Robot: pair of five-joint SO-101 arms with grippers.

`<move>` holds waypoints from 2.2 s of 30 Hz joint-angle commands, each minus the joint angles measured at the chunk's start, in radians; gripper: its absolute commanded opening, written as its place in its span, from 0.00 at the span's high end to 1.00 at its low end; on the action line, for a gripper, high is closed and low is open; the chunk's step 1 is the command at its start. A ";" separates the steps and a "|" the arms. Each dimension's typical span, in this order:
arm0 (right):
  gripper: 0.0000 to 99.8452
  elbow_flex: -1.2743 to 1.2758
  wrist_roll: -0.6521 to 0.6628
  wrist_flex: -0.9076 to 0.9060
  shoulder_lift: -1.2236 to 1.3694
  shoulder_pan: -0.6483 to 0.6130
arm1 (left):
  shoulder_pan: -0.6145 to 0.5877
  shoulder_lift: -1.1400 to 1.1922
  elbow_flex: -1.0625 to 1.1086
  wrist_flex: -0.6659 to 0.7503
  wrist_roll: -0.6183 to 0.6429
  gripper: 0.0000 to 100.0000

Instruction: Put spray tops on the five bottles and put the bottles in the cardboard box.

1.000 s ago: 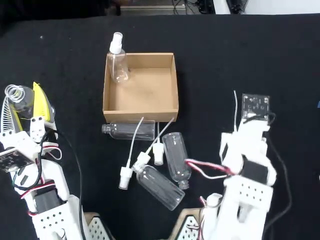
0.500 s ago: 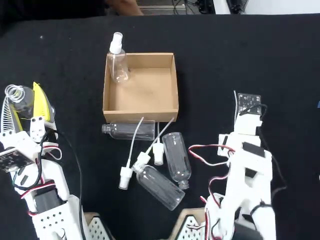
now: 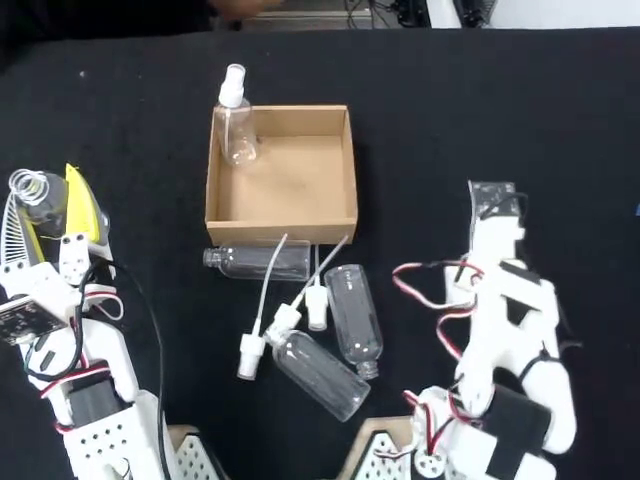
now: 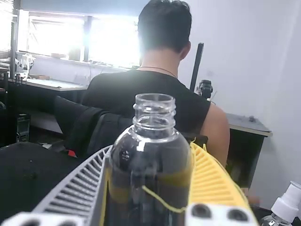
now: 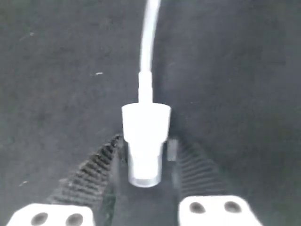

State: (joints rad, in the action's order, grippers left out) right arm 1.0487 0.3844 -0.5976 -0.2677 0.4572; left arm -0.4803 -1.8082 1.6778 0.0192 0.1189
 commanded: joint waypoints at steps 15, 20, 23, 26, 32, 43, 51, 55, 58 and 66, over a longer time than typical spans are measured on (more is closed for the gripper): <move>0.82 -0.343 -0.660 -0.514 -0.039 0.190 | 0.005 -0.015 0.022 0.006 0.006 0.97; 0.67 -0.349 -0.523 -0.566 -0.045 0.083 | 0.005 -0.015 0.022 0.006 0.006 0.97; 0.65 -0.349 -0.321 -0.566 -0.045 0.068 | 0.005 -0.015 0.022 0.006 0.006 0.97; 0.65 -0.369 0.026 -0.572 -0.045 0.080 | 0.005 -0.015 0.022 0.006 0.006 0.97; 0.65 -0.374 0.801 -0.568 -0.047 0.206 | 0.005 -0.015 0.022 0.006 0.008 0.97; 0.65 -0.331 1.550 -0.565 -0.039 0.353 | 0.005 -0.015 0.022 0.006 0.008 0.97; 0.65 -0.206 1.649 -0.488 -0.039 0.345 | 0.005 -0.015 0.022 0.006 0.008 0.97; 0.76 -0.101 1.649 -0.338 -0.039 0.351 | 0.005 -0.015 0.022 0.006 0.008 0.97; 0.84 -0.035 1.648 -0.221 -0.047 0.353 | 0.005 -0.015 0.022 0.006 0.008 0.97; 0.99 -0.157 1.036 -0.249 -0.110 0.327 | 0.005 -0.015 0.022 0.006 0.008 0.97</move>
State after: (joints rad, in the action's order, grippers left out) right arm 0.9889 1.7515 -0.8247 -0.2938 0.7871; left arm -0.4803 -1.8082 1.6778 0.0192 0.1189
